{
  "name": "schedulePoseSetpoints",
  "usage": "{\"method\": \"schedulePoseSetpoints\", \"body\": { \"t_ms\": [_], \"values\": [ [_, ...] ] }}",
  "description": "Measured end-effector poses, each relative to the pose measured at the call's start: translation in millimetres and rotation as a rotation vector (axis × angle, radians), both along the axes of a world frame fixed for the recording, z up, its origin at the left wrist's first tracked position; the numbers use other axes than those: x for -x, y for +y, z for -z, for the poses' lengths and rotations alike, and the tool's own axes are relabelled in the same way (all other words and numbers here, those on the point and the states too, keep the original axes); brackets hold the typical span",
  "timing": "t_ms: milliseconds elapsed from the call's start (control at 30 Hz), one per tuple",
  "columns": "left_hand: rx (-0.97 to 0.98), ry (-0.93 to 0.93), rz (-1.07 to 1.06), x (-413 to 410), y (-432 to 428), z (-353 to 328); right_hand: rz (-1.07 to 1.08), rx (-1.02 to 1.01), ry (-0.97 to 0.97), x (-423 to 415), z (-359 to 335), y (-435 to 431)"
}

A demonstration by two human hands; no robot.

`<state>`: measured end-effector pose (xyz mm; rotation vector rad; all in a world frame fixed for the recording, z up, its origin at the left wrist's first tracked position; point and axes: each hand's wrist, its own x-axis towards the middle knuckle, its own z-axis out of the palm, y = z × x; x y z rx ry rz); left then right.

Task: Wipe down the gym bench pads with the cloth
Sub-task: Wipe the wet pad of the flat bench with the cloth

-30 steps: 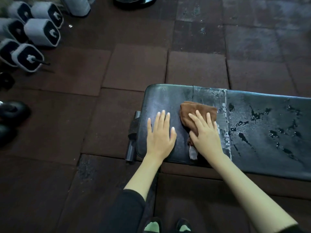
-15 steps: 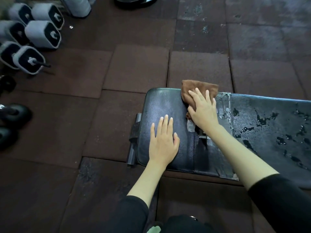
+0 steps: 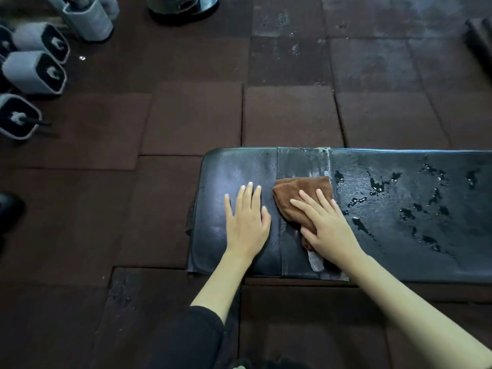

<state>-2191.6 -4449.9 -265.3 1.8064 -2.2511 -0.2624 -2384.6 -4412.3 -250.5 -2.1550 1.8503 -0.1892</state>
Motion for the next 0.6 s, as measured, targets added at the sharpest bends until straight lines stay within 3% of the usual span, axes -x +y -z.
{"method": "schedulePoseSetpoints", "body": {
  "t_ms": [267,433,600],
  "values": [
    [-0.029,0.026,0.082,42.4,-15.7,5.4,0.251,0.043,-0.091,23.1,-3.5,-90.6],
    [-0.038,0.072,0.093,41.3,-12.2,6.0,0.292,0.033,-0.084,18.4,-4.3,-93.8],
    [-0.124,0.464,0.029,35.9,-12.6,-3.8,0.240,0.021,-0.072,-6.7,-4.4,-47.2]
  ]
}}
